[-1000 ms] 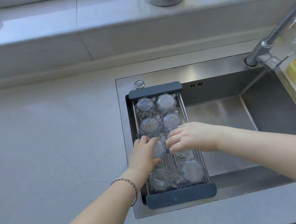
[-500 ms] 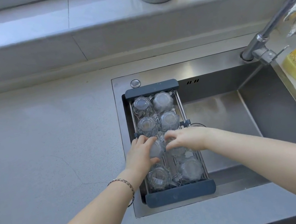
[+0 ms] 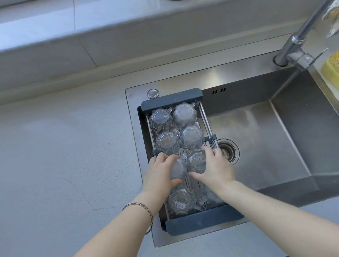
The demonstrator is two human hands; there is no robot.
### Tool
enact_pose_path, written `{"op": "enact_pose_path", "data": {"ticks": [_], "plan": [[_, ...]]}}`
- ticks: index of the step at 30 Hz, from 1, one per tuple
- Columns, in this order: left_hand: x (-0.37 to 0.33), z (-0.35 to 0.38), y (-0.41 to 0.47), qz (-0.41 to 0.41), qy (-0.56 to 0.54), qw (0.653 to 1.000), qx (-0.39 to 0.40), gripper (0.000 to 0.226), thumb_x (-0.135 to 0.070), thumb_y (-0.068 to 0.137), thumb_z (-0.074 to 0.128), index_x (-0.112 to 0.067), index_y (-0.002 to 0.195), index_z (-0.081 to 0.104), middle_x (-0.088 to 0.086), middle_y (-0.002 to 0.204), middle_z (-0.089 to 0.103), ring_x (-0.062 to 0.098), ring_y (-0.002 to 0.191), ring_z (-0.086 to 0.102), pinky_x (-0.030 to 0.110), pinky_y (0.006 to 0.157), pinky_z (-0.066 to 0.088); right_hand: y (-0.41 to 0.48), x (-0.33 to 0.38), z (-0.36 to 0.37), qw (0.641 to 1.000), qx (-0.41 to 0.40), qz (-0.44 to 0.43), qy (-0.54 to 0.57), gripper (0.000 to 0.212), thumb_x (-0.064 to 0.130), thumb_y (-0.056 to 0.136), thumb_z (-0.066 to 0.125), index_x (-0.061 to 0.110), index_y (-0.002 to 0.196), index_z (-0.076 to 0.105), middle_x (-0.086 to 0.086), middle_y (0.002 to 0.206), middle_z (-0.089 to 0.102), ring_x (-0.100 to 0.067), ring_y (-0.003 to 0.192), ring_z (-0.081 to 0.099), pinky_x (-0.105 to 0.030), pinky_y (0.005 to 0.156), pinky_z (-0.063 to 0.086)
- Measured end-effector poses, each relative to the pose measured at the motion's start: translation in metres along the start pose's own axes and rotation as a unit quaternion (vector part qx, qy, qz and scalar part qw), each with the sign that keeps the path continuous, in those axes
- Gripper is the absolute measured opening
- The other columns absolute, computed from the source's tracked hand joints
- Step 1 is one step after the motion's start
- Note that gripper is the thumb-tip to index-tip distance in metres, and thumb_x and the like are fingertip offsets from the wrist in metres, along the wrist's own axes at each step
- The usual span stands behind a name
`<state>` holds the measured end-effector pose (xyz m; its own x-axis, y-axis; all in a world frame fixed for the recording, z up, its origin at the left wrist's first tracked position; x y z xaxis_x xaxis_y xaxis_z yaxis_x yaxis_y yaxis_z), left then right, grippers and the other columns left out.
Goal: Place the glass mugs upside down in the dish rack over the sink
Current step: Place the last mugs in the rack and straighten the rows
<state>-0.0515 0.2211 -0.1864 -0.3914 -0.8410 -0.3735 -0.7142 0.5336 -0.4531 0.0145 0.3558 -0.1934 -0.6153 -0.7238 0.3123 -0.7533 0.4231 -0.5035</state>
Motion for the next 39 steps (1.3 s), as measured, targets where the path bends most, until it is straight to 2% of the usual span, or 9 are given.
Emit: {"op": "enact_pose_path", "data": {"ticks": [5, 10, 13, 17, 23, 26, 30, 33, 39], "plan": [[0.001, 0.0, 0.0, -0.003, 0.0, 1.0, 0.004, 0.069, -0.032, 0.078, 0.072, -0.029, 0.137, 0.038, 0.001, 0.127, 0.045, 0.022, 0.116, 0.039, 0.034, 0.092, 0.044, -0.007, 0.011, -0.022, 0.999, -0.02, -0.027, -0.031, 0.073, 0.05, 0.072, 0.068, 0.019, 0.132, 0.039, -0.005, 0.127, 0.046, -0.027, 0.11, 0.056, -0.036, 0.087, 0.047], [0.001, 0.0, 0.001, -0.004, 0.006, 1.0, 0.005, 0.069, -0.034, 0.078, 0.072, -0.03, 0.138, 0.037, 0.0, 0.129, 0.044, 0.022, 0.119, 0.038, 0.034, 0.087, 0.045, -0.028, 0.033, -0.056, 0.978, -0.08, -0.19, -0.034, 0.073, 0.033, 0.066, 0.076, 0.018, 0.132, 0.047, -0.007, 0.116, 0.055, -0.03, 0.103, 0.056, -0.038, 0.088, 0.048], [0.001, 0.0, 0.0, -0.006, 0.005, 1.0, 0.005, 0.069, -0.034, 0.079, 0.071, -0.03, 0.138, 0.037, 0.001, 0.129, 0.043, 0.022, 0.119, 0.038, 0.035, 0.088, 0.045, -0.019, 0.036, -0.054, 0.953, 0.007, -0.293, -0.07, 0.07, 0.016, 0.065, 0.077, 0.02, 0.13, 0.051, -0.006, 0.121, 0.056, -0.029, 0.106, 0.053, -0.039, 0.099, 0.042], [0.0, 0.001, 0.0, -0.009, -0.001, 1.0, 0.006, 0.068, -0.032, 0.079, 0.071, -0.029, 0.138, 0.037, 0.002, 0.129, 0.044, 0.022, 0.119, 0.039, 0.035, 0.092, 0.044, -0.007, 0.033, -0.031, 0.918, 0.152, -0.329, -0.16, 0.07, 0.003, 0.074, 0.069, 0.022, 0.137, 0.044, -0.004, 0.141, 0.042, -0.025, 0.13, 0.036, -0.039, 0.118, 0.014], [0.0, 0.0, 0.0, 0.001, 0.001, 1.0, 0.001, 0.069, -0.031, 0.079, 0.071, -0.027, 0.139, 0.037, 0.003, 0.13, 0.045, 0.023, 0.117, 0.04, 0.032, 0.095, 0.04, 0.013, 0.013, -0.017, 0.944, 0.155, -0.287, -0.038, 0.07, -0.007, 0.074, 0.066, 0.021, 0.135, 0.047, 0.0, 0.149, 0.037, -0.017, 0.14, 0.028, -0.025, 0.115, 0.013], [0.0, 0.001, 0.001, 0.0, 0.0, 1.0, 0.003, 0.069, -0.031, 0.08, 0.071, -0.026, 0.139, 0.036, 0.003, 0.13, 0.044, 0.023, 0.118, 0.04, 0.032, 0.096, 0.04, 0.009, -0.001, -0.014, 0.967, 0.074, -0.239, 0.057, 0.068, -0.006, 0.077, 0.065, 0.02, 0.136, 0.045, 0.001, 0.151, 0.034, -0.015, 0.142, 0.024, -0.033, 0.121, 0.015], [0.001, 0.002, 0.001, 0.0, 0.002, 1.0, 0.001, 0.07, -0.032, 0.08, 0.071, -0.027, 0.14, 0.035, 0.002, 0.131, 0.044, 0.023, 0.119, 0.039, 0.033, 0.095, 0.041, 0.001, -0.021, 0.005, 0.968, 0.024, -0.052, 0.243, 0.086, 0.015, 0.073, 0.075, 0.018, 0.143, 0.027, -0.007, 0.149, 0.03, -0.022, 0.139, 0.031, -0.041, 0.116, 0.028], [0.001, 0.004, -0.001, 0.005, 0.008, 1.0, 0.001, 0.07, -0.031, 0.082, 0.068, -0.026, 0.142, 0.032, 0.002, 0.133, 0.042, 0.023, 0.122, 0.038, 0.035, 0.097, 0.044, 0.002, -0.024, 0.022, 0.97, 0.032, 0.035, 0.238, 0.093, 0.032, 0.069, 0.079, 0.014, 0.144, 0.027, -0.009, 0.145, 0.041, -0.026, 0.13, 0.044, -0.042, 0.109, 0.038], [-0.001, 0.003, 0.001, 0.008, 0.013, 1.0, 0.006, 0.07, -0.031, 0.082, 0.068, -0.024, 0.142, 0.033, 0.002, 0.136, 0.042, 0.022, 0.125, 0.037, 0.036, 0.096, 0.045, 0.003, -0.028, 0.017, 0.982, 0.029, 0.007, 0.188, 0.073, 0.021, 0.079, 0.068, 0.024, 0.142, 0.031, -0.006, 0.142, 0.047, -0.026, 0.119, 0.054, -0.039, 0.099, 0.046]]}}
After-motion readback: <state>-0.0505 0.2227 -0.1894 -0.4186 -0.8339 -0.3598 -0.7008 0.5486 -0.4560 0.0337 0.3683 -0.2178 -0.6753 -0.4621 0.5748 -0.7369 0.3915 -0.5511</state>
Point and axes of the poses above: each hand's wrist, its own y-axis towards the middle knuckle, its own z-axis out of the palm, x = y × z, the point moved 7 cm from there along y, towards the middle knuckle
